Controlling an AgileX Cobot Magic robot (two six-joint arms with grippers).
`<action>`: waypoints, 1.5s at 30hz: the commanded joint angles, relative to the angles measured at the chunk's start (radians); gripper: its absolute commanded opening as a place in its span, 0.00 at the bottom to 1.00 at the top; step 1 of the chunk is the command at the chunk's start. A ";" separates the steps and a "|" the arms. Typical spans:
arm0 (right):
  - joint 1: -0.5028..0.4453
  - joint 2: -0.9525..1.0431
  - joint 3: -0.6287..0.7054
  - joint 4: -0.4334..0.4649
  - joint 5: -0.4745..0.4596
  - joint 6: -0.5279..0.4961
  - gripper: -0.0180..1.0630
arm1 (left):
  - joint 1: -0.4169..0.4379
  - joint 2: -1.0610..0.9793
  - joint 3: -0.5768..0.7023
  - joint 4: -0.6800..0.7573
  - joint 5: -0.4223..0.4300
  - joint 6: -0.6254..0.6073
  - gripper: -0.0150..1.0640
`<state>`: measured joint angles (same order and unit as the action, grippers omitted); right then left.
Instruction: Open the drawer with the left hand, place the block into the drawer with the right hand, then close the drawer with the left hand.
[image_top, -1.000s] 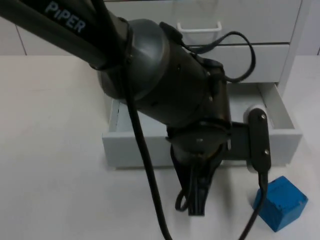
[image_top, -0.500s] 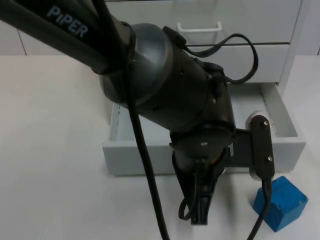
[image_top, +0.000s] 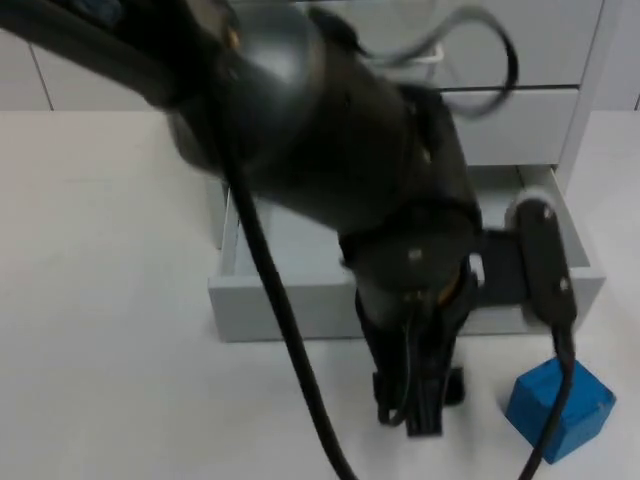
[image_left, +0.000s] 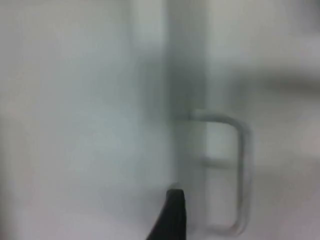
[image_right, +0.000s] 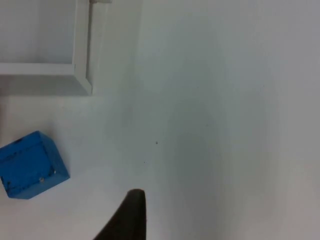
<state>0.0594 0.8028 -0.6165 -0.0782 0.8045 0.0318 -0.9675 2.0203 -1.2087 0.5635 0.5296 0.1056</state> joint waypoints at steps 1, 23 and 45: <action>-0.006 0.000 -0.002 0.003 -0.008 0.004 0.99 | 0.000 -0.064 -0.002 -0.062 0.027 0.041 0.73; -0.006 0.000 -0.002 0.002 0.003 0.004 0.99 | 0.004 -0.241 -0.001 -0.506 0.250 0.193 0.73; -0.006 0.000 -0.002 0.005 0.016 0.006 0.99 | 0.670 -0.737 0.386 -0.871 0.145 0.193 0.73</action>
<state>0.0594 0.8028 -0.6165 -0.0782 0.8153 0.0336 -0.3763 1.3588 -0.8662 -0.2595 0.6857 0.2991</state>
